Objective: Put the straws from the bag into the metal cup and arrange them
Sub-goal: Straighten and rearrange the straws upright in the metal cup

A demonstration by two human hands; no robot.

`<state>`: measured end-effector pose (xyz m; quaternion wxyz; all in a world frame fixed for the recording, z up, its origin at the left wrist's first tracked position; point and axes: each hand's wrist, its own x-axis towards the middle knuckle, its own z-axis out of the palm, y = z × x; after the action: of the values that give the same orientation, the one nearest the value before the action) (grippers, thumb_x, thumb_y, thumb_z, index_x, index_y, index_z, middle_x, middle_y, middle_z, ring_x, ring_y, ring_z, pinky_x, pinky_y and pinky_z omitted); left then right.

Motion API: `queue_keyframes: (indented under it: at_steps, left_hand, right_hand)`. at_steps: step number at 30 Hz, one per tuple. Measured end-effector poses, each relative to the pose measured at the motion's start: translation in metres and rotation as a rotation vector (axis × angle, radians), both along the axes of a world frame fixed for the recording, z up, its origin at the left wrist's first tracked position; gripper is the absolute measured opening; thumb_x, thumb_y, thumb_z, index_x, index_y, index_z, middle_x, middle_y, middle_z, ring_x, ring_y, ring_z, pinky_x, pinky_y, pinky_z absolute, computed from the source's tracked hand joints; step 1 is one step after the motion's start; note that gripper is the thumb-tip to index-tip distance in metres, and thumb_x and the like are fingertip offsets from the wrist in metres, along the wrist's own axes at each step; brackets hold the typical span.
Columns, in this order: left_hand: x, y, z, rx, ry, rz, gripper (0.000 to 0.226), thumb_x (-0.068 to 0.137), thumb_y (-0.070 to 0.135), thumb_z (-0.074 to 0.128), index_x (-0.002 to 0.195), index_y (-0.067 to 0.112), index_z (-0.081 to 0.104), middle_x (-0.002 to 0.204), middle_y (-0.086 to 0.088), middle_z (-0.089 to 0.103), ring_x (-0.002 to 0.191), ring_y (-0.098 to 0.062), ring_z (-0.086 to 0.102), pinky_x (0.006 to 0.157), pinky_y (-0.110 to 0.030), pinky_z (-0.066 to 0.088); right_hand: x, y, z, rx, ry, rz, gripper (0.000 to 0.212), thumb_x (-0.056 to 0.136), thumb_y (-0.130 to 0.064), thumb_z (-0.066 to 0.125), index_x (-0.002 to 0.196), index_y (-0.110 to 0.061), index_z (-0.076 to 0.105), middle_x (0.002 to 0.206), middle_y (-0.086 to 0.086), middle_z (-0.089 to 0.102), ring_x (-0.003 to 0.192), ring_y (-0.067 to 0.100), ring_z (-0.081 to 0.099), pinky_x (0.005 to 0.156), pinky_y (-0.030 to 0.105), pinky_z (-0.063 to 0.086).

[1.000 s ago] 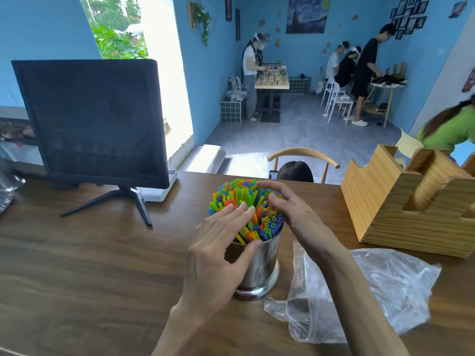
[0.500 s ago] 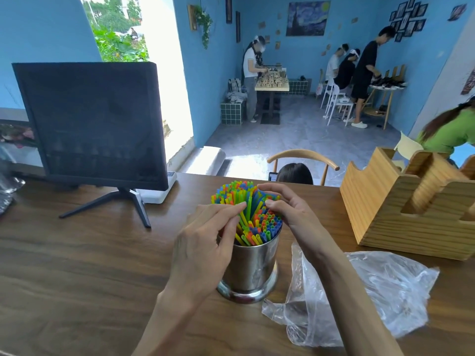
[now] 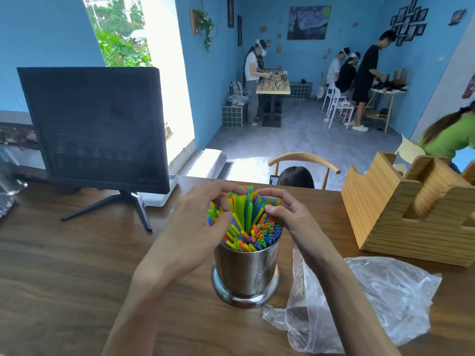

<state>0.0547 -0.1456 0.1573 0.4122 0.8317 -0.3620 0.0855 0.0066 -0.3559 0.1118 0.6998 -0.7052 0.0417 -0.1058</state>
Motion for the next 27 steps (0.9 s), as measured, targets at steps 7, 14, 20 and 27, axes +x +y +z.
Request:
queue_keyframes:
  at_steps: [7,14,20,27]
  left_hand:
    - [-0.013,-0.013,0.014,-0.734,-0.077,-0.085,0.029,0.101,0.003,0.057,0.108,0.032,0.060,0.103,-0.001,0.061,0.091,-0.020,0.070,0.076,-0.027,0.053]
    - [-0.025,-0.015,0.032,-1.006,-0.220,-0.049,0.033,0.100,-0.012,0.048,0.108,0.021,0.048,0.106,0.000,0.048,0.087,-0.027,0.071,0.069,-0.027,0.056]
    - [-0.004,-0.007,0.008,-0.918,0.286,0.043,0.024,0.085,0.012,0.069,0.105,0.021,0.059,0.084,0.009,0.067,0.084,-0.011,0.065,0.086,-0.028,0.054]
    - [0.009,-0.008,-0.010,-0.334,0.442,-0.032,0.018,0.087,0.009,0.077,0.098,0.022,0.074,0.083,0.001,0.075,0.079,-0.009,0.069,0.078,-0.024,0.055]
  right_hand:
    - [-0.011,0.019,0.008,-0.512,-0.322,-0.160,0.040,0.095,-0.054,0.054,0.134,-0.045,0.058,0.146,-0.031,0.048,0.150,0.000,0.026,0.122,0.042,0.021]
    - [-0.020,0.031,0.019,-0.424,-0.481,-0.215,0.017,0.098,-0.024,0.068,0.105,-0.038,0.073,0.095,-0.020,0.074,0.099,0.003,0.067,0.091,0.029,0.050]
    - [-0.030,-0.008,0.035,0.175,-0.485,-0.210,0.012,0.069,-0.027,0.082,0.077,-0.021,0.077,0.074,0.012,0.076,0.068,0.023,0.074,0.058,0.023,0.050]
    - [-0.025,-0.005,0.038,0.368,-0.585,-0.371,0.017,0.078,-0.033,0.072,0.090,-0.022,0.077,0.080,-0.004,0.074,0.078,0.018,0.075,0.064,0.023,0.057]
